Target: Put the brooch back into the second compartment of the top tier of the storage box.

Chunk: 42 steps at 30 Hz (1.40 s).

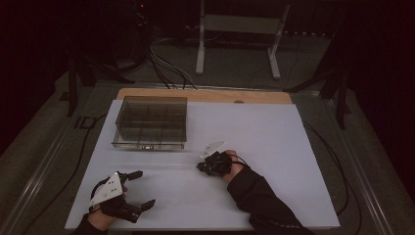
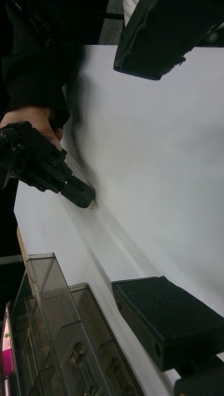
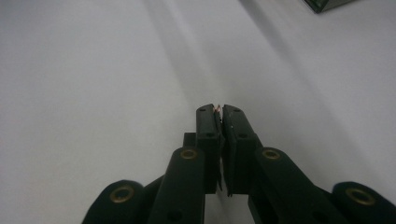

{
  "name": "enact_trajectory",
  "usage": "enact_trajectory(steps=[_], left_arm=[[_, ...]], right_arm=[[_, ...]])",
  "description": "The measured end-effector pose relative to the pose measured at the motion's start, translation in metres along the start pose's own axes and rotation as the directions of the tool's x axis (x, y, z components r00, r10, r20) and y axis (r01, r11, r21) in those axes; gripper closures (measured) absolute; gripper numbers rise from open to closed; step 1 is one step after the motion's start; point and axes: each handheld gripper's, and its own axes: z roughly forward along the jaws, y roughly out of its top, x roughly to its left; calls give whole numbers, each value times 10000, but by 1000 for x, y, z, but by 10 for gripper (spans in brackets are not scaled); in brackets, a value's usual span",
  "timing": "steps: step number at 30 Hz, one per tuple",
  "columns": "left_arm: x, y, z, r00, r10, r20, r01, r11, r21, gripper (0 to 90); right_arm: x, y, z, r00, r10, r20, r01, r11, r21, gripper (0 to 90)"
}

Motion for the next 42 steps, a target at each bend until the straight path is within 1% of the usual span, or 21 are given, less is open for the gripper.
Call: enact_trajectory(steps=[5, 11, 15, 20, 21, 25, 26, 27, 31, 33, 34, 39, 42], left_arm=[[0, 0, 0, 10000, -20, -4, 20, 10000, -7, 6], [1, 0, 0, 10000, -26, -9, 26, 10000, -26, 6], [0, 0, 0, 10000, -15, 7, 15, 10000, 1, 6], [1, 0, 0, 10000, -8, 4, 8, 10000, -13, 6], [1, 0, 0, 10000, -49, 6, 49, 10000, -50, 6], [0, 0, 0, 10000, 8, 10, -8, 10000, 16, 6], [0, 0, 0, 10000, -9, 13, 9, 10000, 3, 6], [0, 0, 0, 10000, -5, 11, 5, 10000, -9, 6], [0, 0, 0, 10000, 24, 11, -24, 10000, -8, 6], [0, 1, 0, 10000, -20, 2, 20, 10000, -45, 6], [0, 0, 0, 10000, 10, -3, -10, 10000, -21, 6], [0, 1, 0, 10000, -12, 3, 12, 10000, -41, 6], [-1, 0, 0, 10000, 42, 1, -42, 10000, 5, 6]], right_arm=[[-1, 1, -3, 9999, -117, -21, 117, 9999, -37, 864], [-1, 5, -9, 10000, -13, -54, 13, 10000, -85, 864], [0, 5, -11, 9999, -33, -118, 33, 10000, -14, 864], [-1, 8, -16, 9998, 6, -186, -8, 10000, -72, 863], [0, 9, -19, 9998, 2, -196, -4, 9999, -100, 863], [1, 12, -23, 9995, -25, -302, 19, 9998, -202, 863], [2, 15, -25, 9994, -136, -310, 128, 9996, -247, 863], [3, 16, -26, 9993, -93, -366, 84, 9996, -259, 863], [5, 20, -30, 9990, -199, -402, 187, 9994, -301, 863], [5, 21, -31, 9990, -208, -408, 195, 9993, -332, 863], [5, 23, -33, 9987, -175, -484, 155, 9991, -402, 863], [6, 28, -36, 9985, -227, -494, 205, 9988, -441, 862], [6, 31, -38, 9983, -224, -544, 196, 9985, -521, 862]])
